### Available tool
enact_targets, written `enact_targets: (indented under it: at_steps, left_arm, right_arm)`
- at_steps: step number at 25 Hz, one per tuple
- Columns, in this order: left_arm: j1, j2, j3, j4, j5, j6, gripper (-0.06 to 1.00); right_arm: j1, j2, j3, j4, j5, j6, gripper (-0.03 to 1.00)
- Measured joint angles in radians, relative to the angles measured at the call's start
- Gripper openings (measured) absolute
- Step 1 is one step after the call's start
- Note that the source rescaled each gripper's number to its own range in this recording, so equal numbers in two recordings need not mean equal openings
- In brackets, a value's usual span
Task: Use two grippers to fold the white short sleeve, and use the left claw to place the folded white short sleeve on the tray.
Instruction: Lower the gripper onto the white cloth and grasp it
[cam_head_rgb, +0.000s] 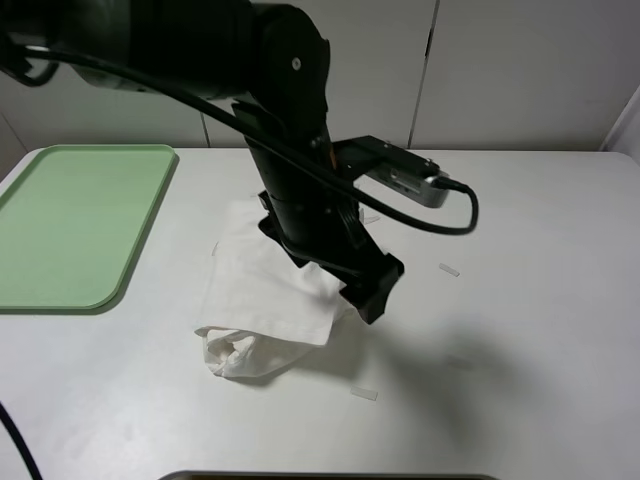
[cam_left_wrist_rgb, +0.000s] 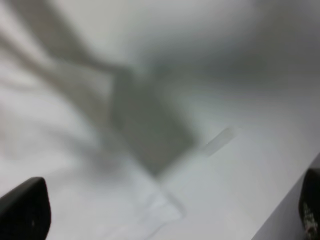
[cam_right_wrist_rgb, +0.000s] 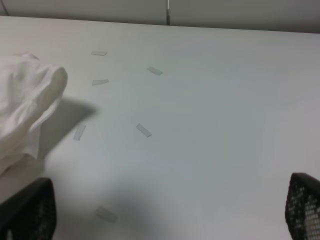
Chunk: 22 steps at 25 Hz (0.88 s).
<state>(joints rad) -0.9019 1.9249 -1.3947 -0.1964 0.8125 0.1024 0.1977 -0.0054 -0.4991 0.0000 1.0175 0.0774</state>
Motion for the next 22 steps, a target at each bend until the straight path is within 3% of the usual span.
enact_targets:
  at_steps: [5, 7, 15, 22]
  left_arm:
    - [0.075, -0.033, 0.0, 0.037, 0.06, -0.025, 0.99]
    - [0.145, -0.037, 0.013, 0.042, 0.096, -0.028, 0.99]
    - [0.263, -0.037, 0.092, 0.038, 0.094, -0.028, 0.99]
    - [0.28, -0.037, 0.158, 0.038, 0.023, -0.067, 0.99]
  right_arm:
    - [0.0, 0.0, 0.0, 0.0, 0.0, 0.001, 1.0]
    - [0.0, 0.0, 0.0, 0.0, 0.0, 0.001, 1.0]
    - [0.0, 0.0, 0.0, 0.0, 0.0, 0.001, 1.0]
    - [0.0, 0.0, 0.0, 0.0, 0.0, 0.001, 1.0]
